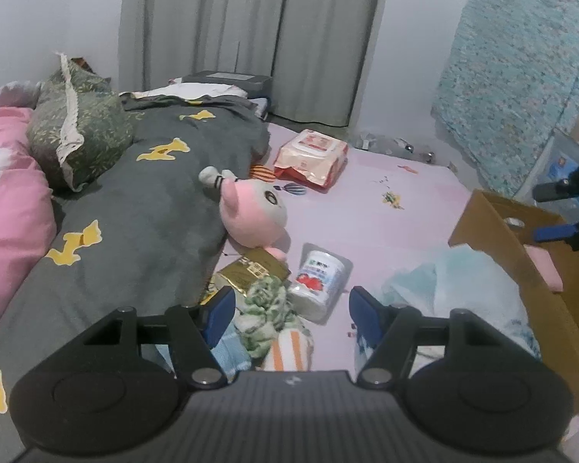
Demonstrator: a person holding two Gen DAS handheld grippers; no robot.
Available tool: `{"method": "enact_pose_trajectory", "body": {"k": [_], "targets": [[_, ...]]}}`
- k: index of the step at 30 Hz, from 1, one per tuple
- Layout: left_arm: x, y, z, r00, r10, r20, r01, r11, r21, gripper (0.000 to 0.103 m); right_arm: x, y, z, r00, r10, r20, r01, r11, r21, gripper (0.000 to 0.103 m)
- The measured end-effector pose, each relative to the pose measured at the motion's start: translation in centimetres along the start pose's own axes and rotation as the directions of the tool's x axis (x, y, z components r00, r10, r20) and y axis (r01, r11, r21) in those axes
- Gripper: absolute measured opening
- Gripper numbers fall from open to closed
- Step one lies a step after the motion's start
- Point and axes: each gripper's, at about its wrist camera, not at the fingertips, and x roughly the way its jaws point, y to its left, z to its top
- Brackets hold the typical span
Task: Organize soft objects
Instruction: 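Reach the right tool to the pink plush toy and grasp it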
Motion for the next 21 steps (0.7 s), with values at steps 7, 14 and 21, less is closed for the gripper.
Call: {"method": "enact_pose_trajectory", "body": {"k": [7, 14, 21], "targets": [[4.0, 2.0, 3.4, 1.0, 0.015, -0.01, -0.016, 0.996, -0.091, 0.065, 8.6, 6.0, 2.4, 0.984, 0.115, -0.136, -0.115, 0.993, 0.008, 0.077], [11.0, 3.1, 6.4, 0.995, 0.035, -0.099, -0.043, 0.995, -0.086, 0.065, 20.6, 10.6, 6.8, 0.965, 0.089, -0.245, -0.089, 0.996, 0.009, 0.079], [15.5, 3.6, 7.1, 0.985, 0.04, -0.166, -0.054, 0.995, -0.082, 0.062, 31.4, 11.1, 8.7, 0.953, 0.028, -0.301, -0.015, 0.999, 0.044, 0.08]]}}
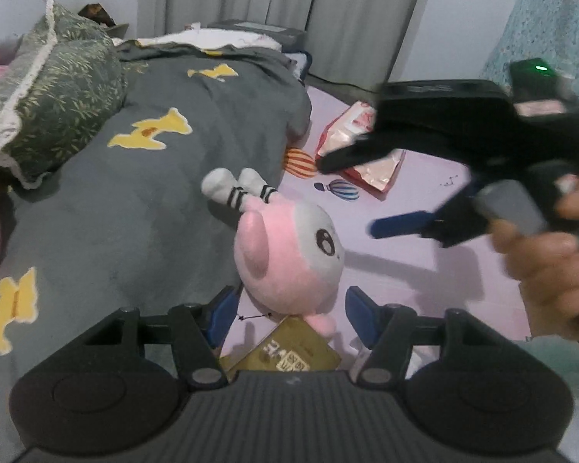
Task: Organize soft objects
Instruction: 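Reach the right tool to the pink plush toy and grasp it, then carry the pink plush toy into the cardboard box and release it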
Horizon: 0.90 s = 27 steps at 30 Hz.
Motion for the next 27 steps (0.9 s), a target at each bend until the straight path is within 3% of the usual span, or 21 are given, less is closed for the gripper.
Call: {"method": "enact_pose_trajectory", "body": {"k": [7, 11, 18, 27], "targets": [[2.6, -0.1, 0.6, 0.999, -0.006, -0.048, 0.005, 1.0, -0.01, 0.062, 5.7, -1.2, 1.0, 0.998, 0.023, -0.061, -0.019, 0.998, 0.057, 0.08], [3.1, 0.2, 0.7, 0.998, -0.004, -0.055, 0.002, 0.999, -0.038, 0.061, 6.2, -1.5, 0.1, 0.994, 0.062, -0.093, -0.057, 0.997, 0.052, 0.078], [1.6, -0.5, 0.9, 0.999, -0.033, -0.033, 0.032, 0.999, -0.026, 0.061, 3.1, -1.3, -0.8, 0.995, 0.084, -0.056, -0.081, 0.996, 0.048, 0.071], [-4.4, -4.2, 1.6, 0.994, -0.074, 0.074, 0.07, 0.996, 0.06, 0.061, -4.2, -0.2, -2.4, 0.986, 0.161, 0.038, -0.162, 0.986, 0.032, 0.07]]}}
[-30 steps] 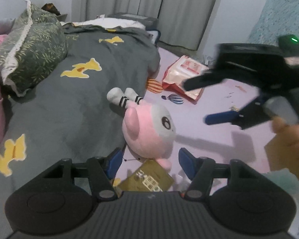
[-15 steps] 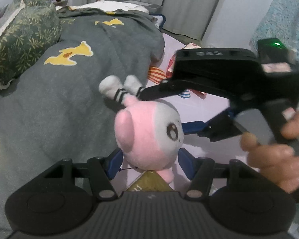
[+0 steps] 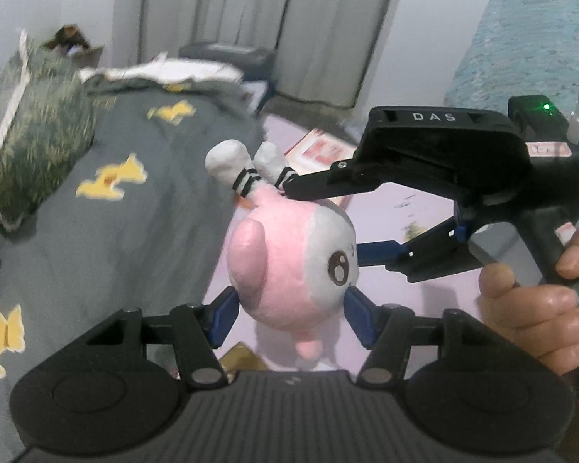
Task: Organize soft objects
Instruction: 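Carry the pink plush toy into the cardboard box and release it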
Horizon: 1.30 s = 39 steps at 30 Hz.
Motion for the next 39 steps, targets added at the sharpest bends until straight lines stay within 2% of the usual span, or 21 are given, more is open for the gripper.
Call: {"method": "enact_pose_trajectory", "body": {"k": [3, 7, 10, 13, 16, 20, 24, 27, 29, 31, 34, 39], "targets": [[-2.2, -2.3, 0.3, 0.999, -0.03, 0.035, 0.029, 0.999, 0.046, 0.061, -3.5, 0.4, -0.9, 0.999, 0.033, 0.04, -0.033, 0.999, -0.003, 0.07], [-4.9, -6.5, 0.1, 0.992, -0.108, 0.072, 0.097, 0.986, 0.137, 0.061, -10.1, -0.3, -2.9, 0.991, 0.071, 0.112, -0.073, 0.997, 0.012, 0.07], [-6.5, -10.3, -0.4, 0.979, -0.186, 0.081, 0.165, 0.963, 0.215, 0.061, -15.8, -1.7, -4.9, 0.979, 0.085, 0.186, -0.095, 0.995, 0.042, 0.071], [-7.3, -14.5, -1.1, 0.961, -0.271, 0.06, 0.244, 0.927, 0.285, 0.062, -21.7, -4.1, -7.5, 0.958, 0.086, 0.275, -0.115, 0.989, 0.088, 0.072], [-7.2, -18.9, -2.2, 0.934, -0.358, 0.0, 0.338, 0.88, 0.334, 0.062, -27.5, -7.3, -10.6, 0.928, 0.057, 0.369, -0.121, 0.981, 0.153, 0.072], [-5.9, -24.3, -4.0, 0.892, -0.439, -0.112, 0.448, 0.816, 0.367, 0.062, -33.5, -12.3, -15.1, 0.881, -0.02, 0.472, -0.12, 0.957, 0.263, 0.073], [-3.2, -29.1, -6.2, 0.848, -0.466, -0.253, 0.53, 0.759, 0.377, 0.063, -37.1, -17.1, -19.1, 0.838, -0.118, 0.533, -0.119, 0.914, 0.388, 0.073], [0.6, -31.1, -7.3, 0.813, -0.455, -0.363, 0.572, 0.742, 0.351, 0.063, -38.2, -20.7, -21.3, 0.821, -0.197, 0.536, -0.112, 0.864, 0.491, 0.074], [2.3, -32.5, -8.4, 0.826, -0.41, -0.386, 0.546, 0.752, 0.37, 0.063, -38.2, -22.8, -22.4, 0.81, -0.245, 0.532, -0.111, 0.827, 0.55, 0.076], [3.4, -33.4, -9.7, 0.842, -0.359, -0.403, 0.516, 0.755, 0.405, 0.063, -37.6, -24.9, -23.2, 0.815, -0.27, 0.513, -0.119, 0.789, 0.603, 0.077], [5.1, -33.8, -10.6, 0.843, -0.311, -0.438, 0.495, 0.766, 0.41, 0.062, -36.1, -27.0, -24.0, 0.829, -0.276, 0.485, -0.132, 0.747, 0.651, 0.078], [5.3, -33.1, -10.3, 0.851, -0.312, -0.422, 0.486, 0.774, 0.407, 0.061, -35.1, -27.7, -24.0, 0.84, -0.264, 0.475, -0.133, 0.747, 0.651, 0.078]]}}
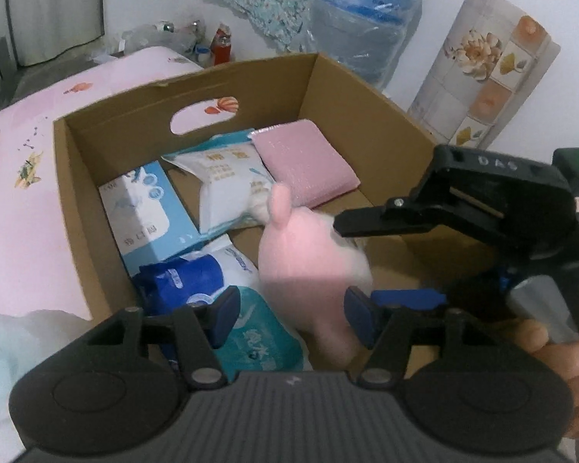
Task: Organize soft objects
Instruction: 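Carry the pink plush toy into the cardboard box and release it, then reach the right tool to the rolled blue towel and grasp it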
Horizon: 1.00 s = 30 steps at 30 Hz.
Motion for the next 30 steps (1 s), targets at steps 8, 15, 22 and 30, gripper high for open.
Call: {"method": "enact_pose_trajectory", "body": {"k": [8, 15, 22, 30], "targets": [[-3.9, 1.1, 0.6, 0.995, 0.032, 0.094, -0.031, 0.999, -0.008, 0.062, -1.8, 1.5, 0.0, 1.0, 0.012, -0.017, -0.014, 0.997, -0.07, 0.079], [-9.8, 3.9, -1.6, 0.977, 0.07, 0.2, -0.055, 0.995, -0.079, 0.067, -2.8, 3.1, -0.8, 0.998, 0.063, 0.007, -0.062, 0.989, -0.132, 0.082], [-15.2, 7.3, -6.9, 0.949, 0.184, 0.257, -0.145, 0.976, -0.162, 0.069, -2.4, 5.9, -3.1, 0.993, 0.111, -0.027, -0.114, 0.966, -0.23, 0.088], [-21.0, 12.6, -14.8, 0.883, 0.393, 0.256, -0.299, 0.892, -0.34, 0.069, 0.6, 11.2, -7.7, 0.978, 0.148, -0.145, -0.193, 0.902, -0.386, 0.089]]}}
